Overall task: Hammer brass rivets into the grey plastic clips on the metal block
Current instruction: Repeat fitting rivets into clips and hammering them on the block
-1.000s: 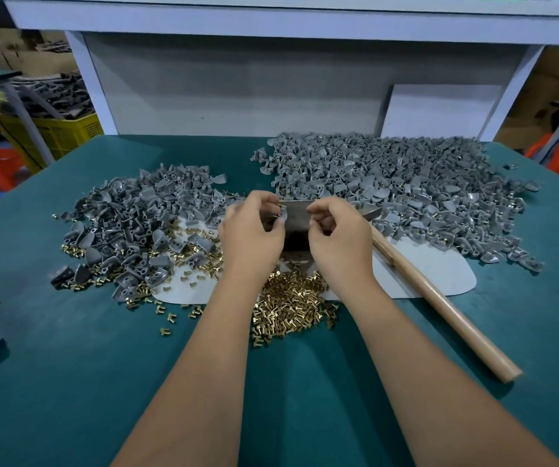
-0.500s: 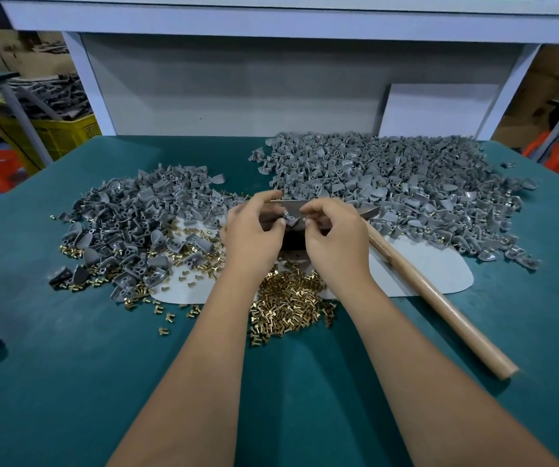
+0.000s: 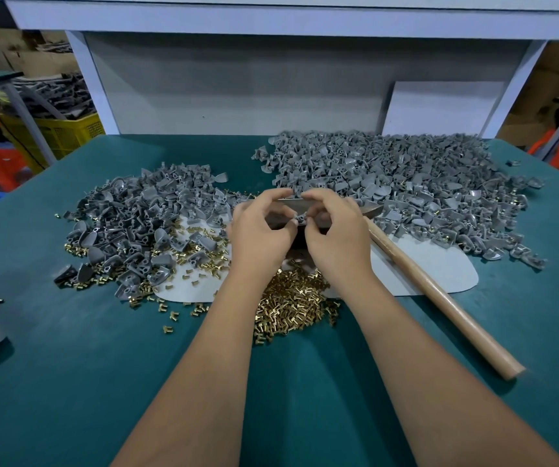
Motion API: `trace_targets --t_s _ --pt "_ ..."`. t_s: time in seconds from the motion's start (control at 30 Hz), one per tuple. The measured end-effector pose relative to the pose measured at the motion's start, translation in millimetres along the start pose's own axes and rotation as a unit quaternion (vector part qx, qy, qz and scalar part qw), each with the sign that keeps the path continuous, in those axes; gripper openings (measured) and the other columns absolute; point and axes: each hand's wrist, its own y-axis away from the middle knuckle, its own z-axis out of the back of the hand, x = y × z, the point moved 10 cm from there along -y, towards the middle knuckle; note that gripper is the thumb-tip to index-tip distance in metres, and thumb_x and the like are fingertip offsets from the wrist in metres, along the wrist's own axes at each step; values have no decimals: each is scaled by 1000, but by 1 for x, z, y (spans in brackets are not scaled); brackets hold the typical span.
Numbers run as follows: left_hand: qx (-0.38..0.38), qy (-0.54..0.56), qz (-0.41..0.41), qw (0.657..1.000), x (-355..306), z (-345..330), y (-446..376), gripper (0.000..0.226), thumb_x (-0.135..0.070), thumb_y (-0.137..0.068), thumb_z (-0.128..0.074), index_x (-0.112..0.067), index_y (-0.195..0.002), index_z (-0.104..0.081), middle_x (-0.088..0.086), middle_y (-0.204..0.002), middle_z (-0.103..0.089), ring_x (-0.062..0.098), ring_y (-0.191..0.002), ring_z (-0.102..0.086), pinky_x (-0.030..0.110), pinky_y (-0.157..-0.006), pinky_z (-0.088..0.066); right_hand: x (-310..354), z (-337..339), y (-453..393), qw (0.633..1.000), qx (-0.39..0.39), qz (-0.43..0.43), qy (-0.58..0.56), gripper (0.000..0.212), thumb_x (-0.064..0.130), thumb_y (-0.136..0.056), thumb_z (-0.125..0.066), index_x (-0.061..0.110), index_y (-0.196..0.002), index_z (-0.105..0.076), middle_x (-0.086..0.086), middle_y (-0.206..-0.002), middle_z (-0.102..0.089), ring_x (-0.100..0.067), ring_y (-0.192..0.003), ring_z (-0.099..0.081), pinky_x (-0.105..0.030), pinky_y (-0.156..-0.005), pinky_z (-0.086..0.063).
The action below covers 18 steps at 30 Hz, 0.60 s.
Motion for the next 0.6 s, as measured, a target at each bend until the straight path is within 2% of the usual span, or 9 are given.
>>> trace_targets --t_s 0.07,0.2,0.27,0.4,0.5,0.53,0.6 --pt "2 2 -16 1000 -4 0 1 52 -4 -80 -68 -51 -99 -57 -12 -84 -72 29 -112 -60 51 -102 -44 -1 -1 -1 1000 7 -1 16 48 2 -79 -58 36 -113 -60 16 -81 -56 -12 -87 -52 -39 -75 -50" --pt "-8 -40 -49 998 -12 1 4 48 -10 -81 -68 -48 -109 -58 -17 -84 -72 12 -112 -46 51 -102 -37 -3 -2 -3 999 19 -1 42 54 2 -77 -57 39 -116 -58 13 -84 -55 -15 -90 -52 -41 -77 -50" --pt "-10 -46 -54 997 -11 1 4 47 -11 -82 -68 -46 -112 -60 -17 -84 -72 10 -109 -44 50 -102 -36 -2 -3 -3 998 27 7 54 55 2 -77 -57 41 -116 -56 9 -85 -56 -16 -89 -51 -42 -75 -49" --pt "8 -26 -40 999 -3 -2 0 46 -6 -82 -70 -36 -117 -63 -12 -86 -73 19 -115 -54 50 -103 -41 3 -10 -3 992 61 42 98 57 2 -79 -53 42 -120 -52 6 -88 -55 -18 -89 -47 -38 -76 -46" --pt "14 -9 -24 1000 4 -4 -1 46 -4 -81 -70 -29 -119 -63 -8 -89 -73 28 -112 -60 49 -100 -46 17 -7 -1 987 42 92 123 57 -3 -75 -55 34 -119 -58 20 -81 -47 -15 -85 -44 -33 -74 -40" --pt "14 -7 -19 1000 6 -5 -1 45 -4 -81 -69 -27 -119 -63 -8 -89 -73 29 -111 -60 49 -99 -47 22 -5 0 984 31 112 134 57 -5 -73 -57 29 -118 -60 20 -80 -48 -15 -84 -43 -33 -74 -38" --pt "14 -4 -8 1000 9 -5 -1 44 -6 -81 -69 -25 -121 -64 -8 -89 -73 30 -112 -59 50 -98 -47 28 -5 1 980 25 129 152 55 -6 -72 -59 24 -117 -63 8 -83 -60 -15 -85 -42 -34 -77 -38"
